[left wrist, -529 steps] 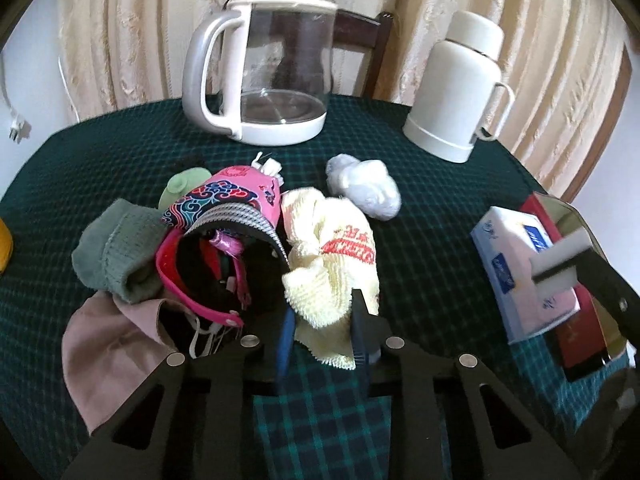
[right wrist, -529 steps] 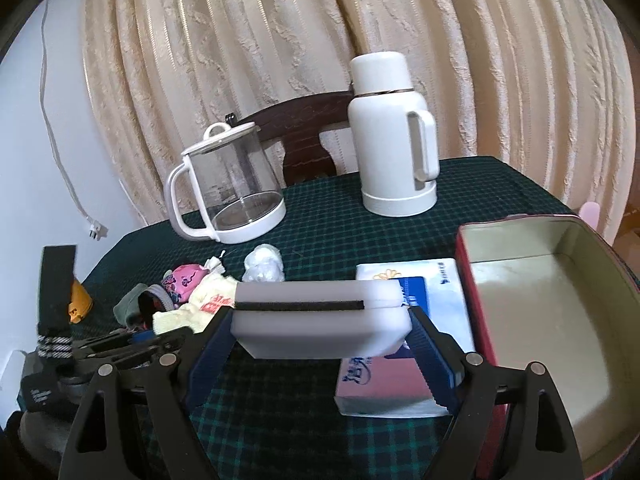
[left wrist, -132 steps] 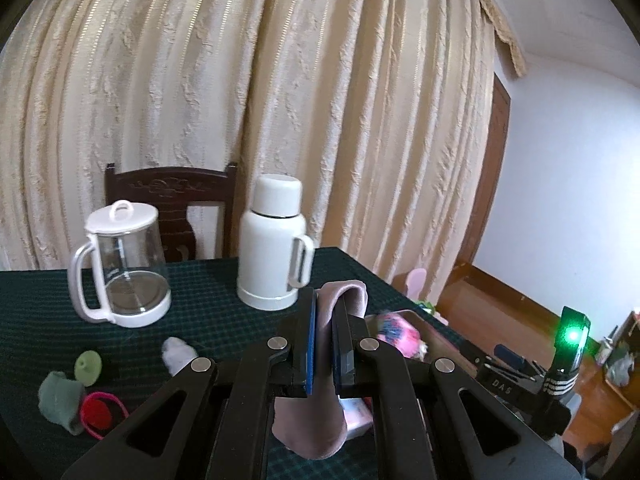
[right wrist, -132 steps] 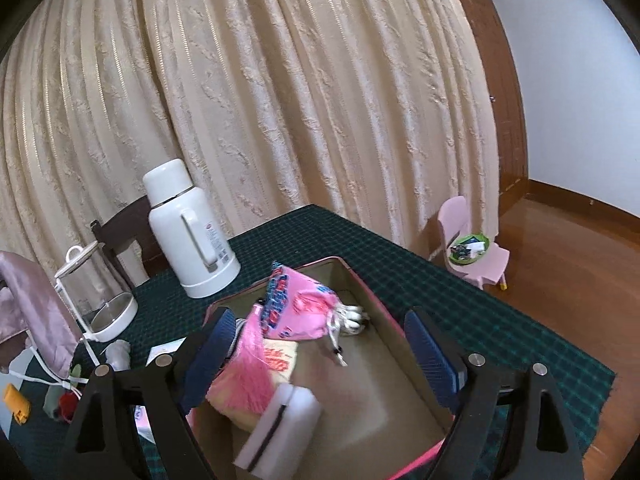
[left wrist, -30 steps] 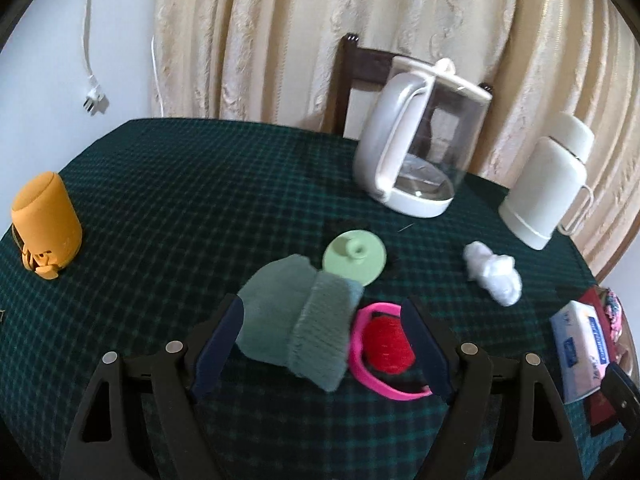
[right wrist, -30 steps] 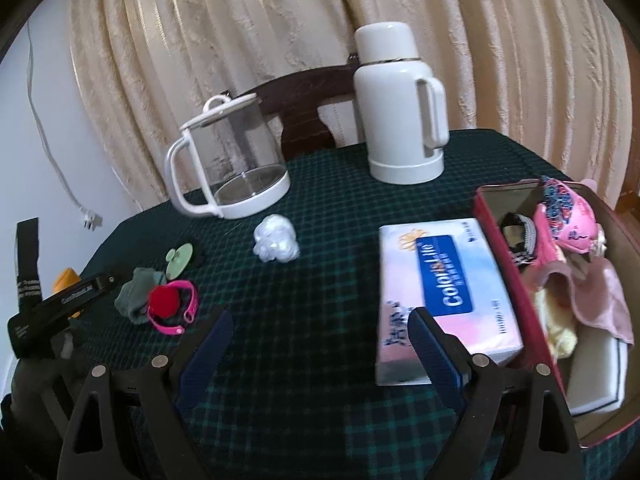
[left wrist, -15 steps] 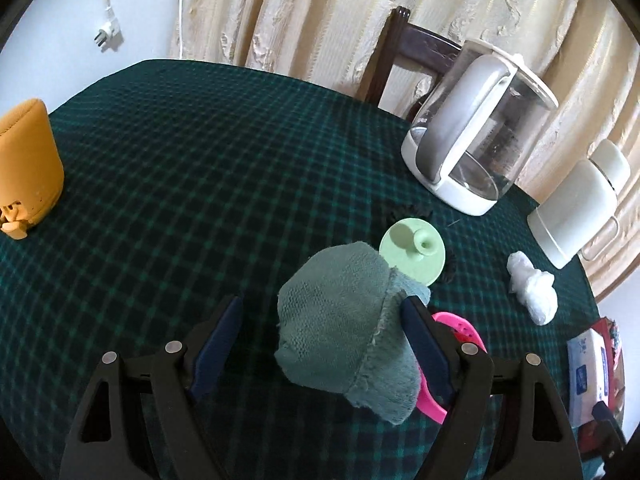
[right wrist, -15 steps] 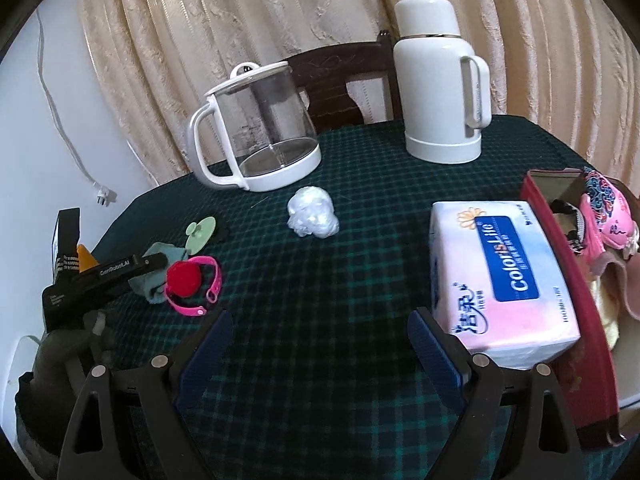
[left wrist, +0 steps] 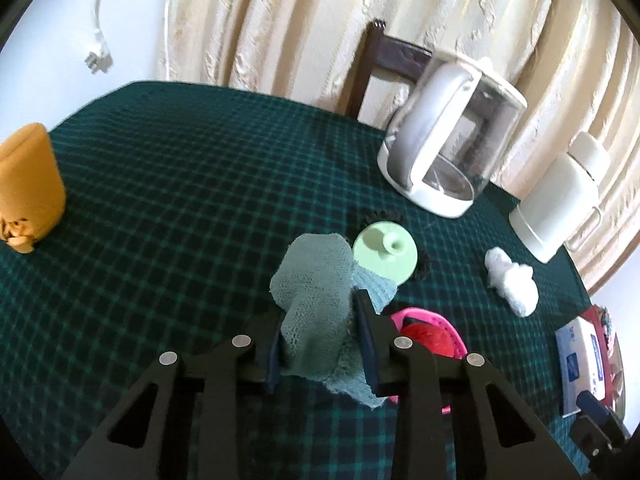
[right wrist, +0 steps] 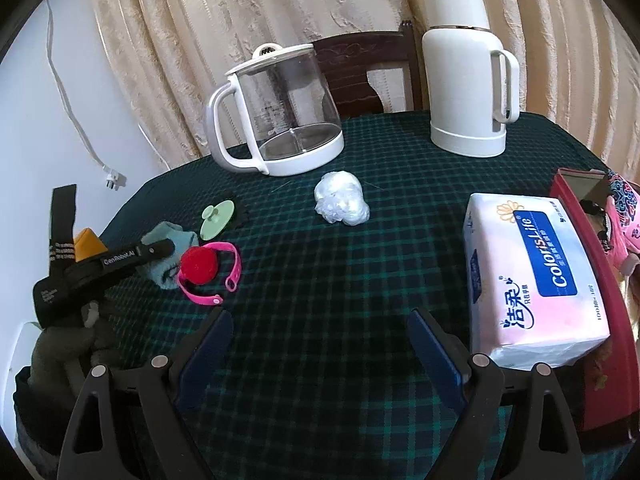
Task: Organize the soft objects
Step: 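Move the left tool to the green knit cloth and grasp it, then grasp the red pompom with the right tool while the left tool lifts the green cloth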
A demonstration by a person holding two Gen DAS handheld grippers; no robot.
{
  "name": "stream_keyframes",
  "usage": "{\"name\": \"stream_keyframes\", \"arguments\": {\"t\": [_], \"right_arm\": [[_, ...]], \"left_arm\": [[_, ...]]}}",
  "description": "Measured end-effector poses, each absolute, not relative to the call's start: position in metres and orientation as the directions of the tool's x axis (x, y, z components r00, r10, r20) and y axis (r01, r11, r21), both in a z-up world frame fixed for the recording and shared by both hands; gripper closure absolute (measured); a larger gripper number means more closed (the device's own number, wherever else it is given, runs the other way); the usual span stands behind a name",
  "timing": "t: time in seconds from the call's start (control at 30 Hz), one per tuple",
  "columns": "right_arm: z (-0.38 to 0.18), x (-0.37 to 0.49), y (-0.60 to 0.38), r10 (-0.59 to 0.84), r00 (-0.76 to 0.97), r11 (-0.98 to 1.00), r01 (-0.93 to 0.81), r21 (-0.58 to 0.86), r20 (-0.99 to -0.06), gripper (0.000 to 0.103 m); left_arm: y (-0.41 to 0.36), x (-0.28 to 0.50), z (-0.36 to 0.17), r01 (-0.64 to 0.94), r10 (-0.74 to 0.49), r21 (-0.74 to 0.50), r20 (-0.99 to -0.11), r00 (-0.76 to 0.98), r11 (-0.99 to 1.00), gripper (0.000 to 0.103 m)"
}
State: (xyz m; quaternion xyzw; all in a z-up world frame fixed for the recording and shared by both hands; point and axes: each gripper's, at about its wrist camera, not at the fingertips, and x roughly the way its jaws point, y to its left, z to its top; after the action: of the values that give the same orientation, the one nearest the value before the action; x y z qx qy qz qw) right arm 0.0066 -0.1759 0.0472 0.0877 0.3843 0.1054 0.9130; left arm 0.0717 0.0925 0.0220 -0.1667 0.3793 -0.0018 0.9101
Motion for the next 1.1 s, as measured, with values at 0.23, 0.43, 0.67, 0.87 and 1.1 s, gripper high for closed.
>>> {"name": "stream_keyframes", "arguments": {"t": [0.23,0.43,0.67,0.87,1.1], "right_arm": [[0.045,0.011,-0.168,0.261,0.670,0.963,-0.133,0.233,-0.695,0.011],[0.047,0.020,-0.155,0.270,0.657,0.963,-0.162,0.218,-0.704,0.011],[0.044,0.038,-0.131,0.311,0.604,0.950,-0.214,0.226,-0.734,0.020],[0.041,0.054,-0.101,0.339,0.564,0.937,-0.273,0.218,-0.753,0.030],[0.035,0.076,-0.068,0.363,0.522,0.919,-0.338,0.203,-0.772,0.039]], "left_arm": [[0.104,0.051,0.045,-0.173,-0.040,-0.281,-0.617,0.786,0.944,0.071],[0.111,0.035,0.062,-0.196,0.007,-0.288,-0.549,0.836,0.937,0.071],[0.120,0.023,0.071,-0.193,-0.015,-0.348,-0.515,0.857,0.917,0.071],[0.123,0.018,0.073,-0.180,-0.042,-0.383,-0.503,0.863,0.906,0.071],[0.124,0.015,0.074,-0.174,-0.058,-0.407,-0.498,0.865,0.897,0.071]]}}
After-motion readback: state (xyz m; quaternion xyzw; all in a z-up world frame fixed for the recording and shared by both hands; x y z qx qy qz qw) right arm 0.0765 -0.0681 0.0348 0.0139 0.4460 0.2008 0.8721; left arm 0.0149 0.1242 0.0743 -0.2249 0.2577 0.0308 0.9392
